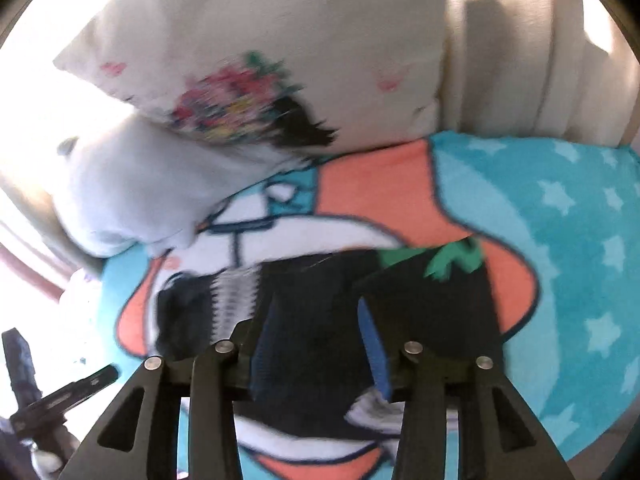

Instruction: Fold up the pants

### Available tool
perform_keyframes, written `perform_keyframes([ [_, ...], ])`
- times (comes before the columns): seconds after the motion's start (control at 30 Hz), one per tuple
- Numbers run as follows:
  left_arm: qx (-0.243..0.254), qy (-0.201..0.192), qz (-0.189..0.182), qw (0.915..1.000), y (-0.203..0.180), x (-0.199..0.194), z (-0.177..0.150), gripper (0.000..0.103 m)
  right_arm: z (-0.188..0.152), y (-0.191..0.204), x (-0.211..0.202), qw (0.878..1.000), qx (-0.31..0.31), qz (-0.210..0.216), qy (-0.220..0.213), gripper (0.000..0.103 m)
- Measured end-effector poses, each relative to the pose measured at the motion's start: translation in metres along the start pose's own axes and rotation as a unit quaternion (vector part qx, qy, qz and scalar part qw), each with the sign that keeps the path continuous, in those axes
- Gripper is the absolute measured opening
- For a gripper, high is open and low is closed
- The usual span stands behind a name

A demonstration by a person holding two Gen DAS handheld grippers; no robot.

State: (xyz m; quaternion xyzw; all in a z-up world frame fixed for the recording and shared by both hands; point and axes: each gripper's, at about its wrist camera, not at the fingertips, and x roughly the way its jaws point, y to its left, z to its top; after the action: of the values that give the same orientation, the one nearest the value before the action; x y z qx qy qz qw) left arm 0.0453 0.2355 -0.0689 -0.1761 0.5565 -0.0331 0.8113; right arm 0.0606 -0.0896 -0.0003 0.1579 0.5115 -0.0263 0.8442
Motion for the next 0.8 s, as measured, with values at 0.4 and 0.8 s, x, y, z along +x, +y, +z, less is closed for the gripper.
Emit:
perform_keyframes([
  [0.4, 0.092, -0.053, 0.073, 0.9917, -0.031, -0.038, -0.031, 0.046, -0.063, 0.063, 0.032, 0.994, -0.076, 0.006, 0.077, 0.052],
  [0.8, 0.098, -0.047, 0.068, 0.9918, -0.039, -0.036, -0.034, 0.047, -0.066, 0.064, 0.02, 0.994, -0.078, -0.002, 0.075, 0.055],
])
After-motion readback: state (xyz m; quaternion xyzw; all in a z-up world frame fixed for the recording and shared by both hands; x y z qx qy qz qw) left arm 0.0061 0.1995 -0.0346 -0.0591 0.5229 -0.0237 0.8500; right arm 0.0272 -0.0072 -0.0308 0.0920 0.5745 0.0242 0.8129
